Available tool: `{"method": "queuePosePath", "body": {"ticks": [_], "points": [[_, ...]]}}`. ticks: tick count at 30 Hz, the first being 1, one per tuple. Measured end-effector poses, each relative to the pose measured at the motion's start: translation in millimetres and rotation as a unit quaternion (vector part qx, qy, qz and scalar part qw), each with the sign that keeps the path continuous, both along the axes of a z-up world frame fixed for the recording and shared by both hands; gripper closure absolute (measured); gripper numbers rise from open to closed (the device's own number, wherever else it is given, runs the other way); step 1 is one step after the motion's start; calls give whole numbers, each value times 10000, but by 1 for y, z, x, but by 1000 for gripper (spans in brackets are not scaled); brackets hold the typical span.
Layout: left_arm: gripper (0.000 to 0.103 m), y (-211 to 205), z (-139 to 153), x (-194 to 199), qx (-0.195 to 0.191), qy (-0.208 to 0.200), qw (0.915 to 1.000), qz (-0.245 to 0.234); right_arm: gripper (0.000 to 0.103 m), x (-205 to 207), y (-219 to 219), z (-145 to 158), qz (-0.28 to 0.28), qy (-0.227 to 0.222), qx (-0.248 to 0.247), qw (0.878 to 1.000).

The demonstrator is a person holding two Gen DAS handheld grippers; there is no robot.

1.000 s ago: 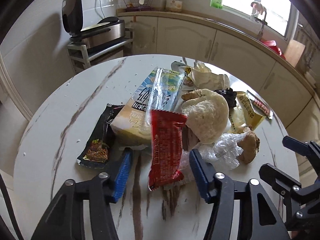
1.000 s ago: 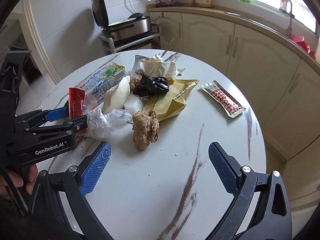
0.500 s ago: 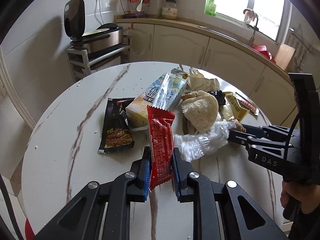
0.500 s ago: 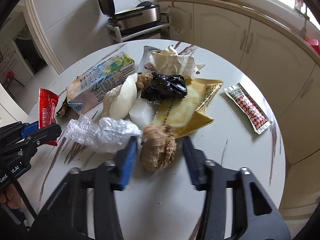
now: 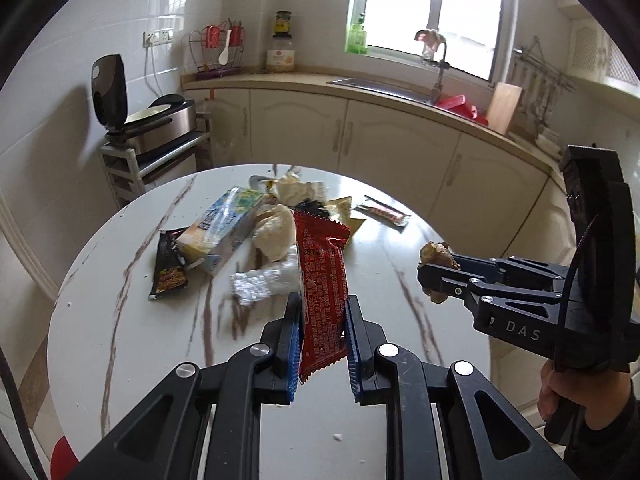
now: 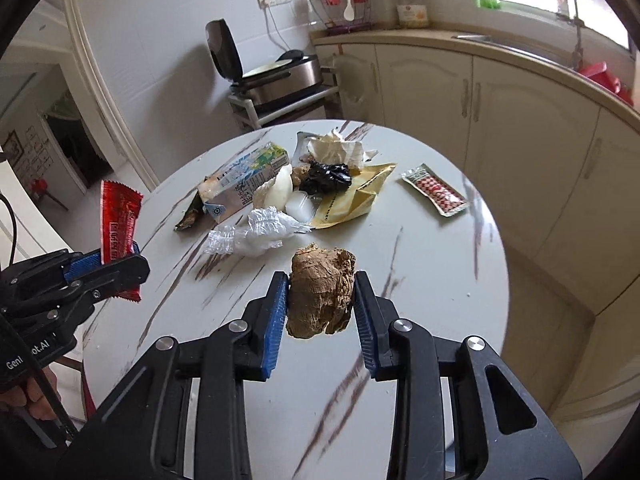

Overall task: Collect trash
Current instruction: 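Carry the red wrapper and brown lump to the blue bin and release both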

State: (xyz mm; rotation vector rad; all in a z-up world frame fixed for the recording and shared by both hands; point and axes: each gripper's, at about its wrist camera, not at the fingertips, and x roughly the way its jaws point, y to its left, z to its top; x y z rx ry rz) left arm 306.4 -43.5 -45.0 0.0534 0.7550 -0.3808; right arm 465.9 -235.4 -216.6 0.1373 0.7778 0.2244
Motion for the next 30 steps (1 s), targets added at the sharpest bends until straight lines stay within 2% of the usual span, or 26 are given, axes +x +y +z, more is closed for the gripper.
{"method": "queuePosePath", "body": {"ticks": [6, 12, 16, 20, 24, 30], "points": [[87, -66, 6, -41, 30, -88, 9979, -640, 72, -61, -57, 21, -555, -388, 200, 9975], [87, -153, -8, -66, 161, 54, 9907, -1353, 72, -117, -135, 13, -1437, -534, 279, 9878], [87, -208, -28, -72, 297, 250, 9831, -1788, 72, -140, -185, -7, -2020, -442, 334, 9778], [87, -256, -61, -65, 504, 511, 9751, -2096, 72, -160, -233, -36, -2534, -323, 587, 9650], [87, -295, -103, -49, 661, 920, 9684, -2223, 72, -170, -273, -69, -2902, -143, 867, 9529], [85, -337, -156, -6, 932, 1364, 9595, -2282, 72, -165, -305, -121, -3121, 256, 1046, 9439]]}}
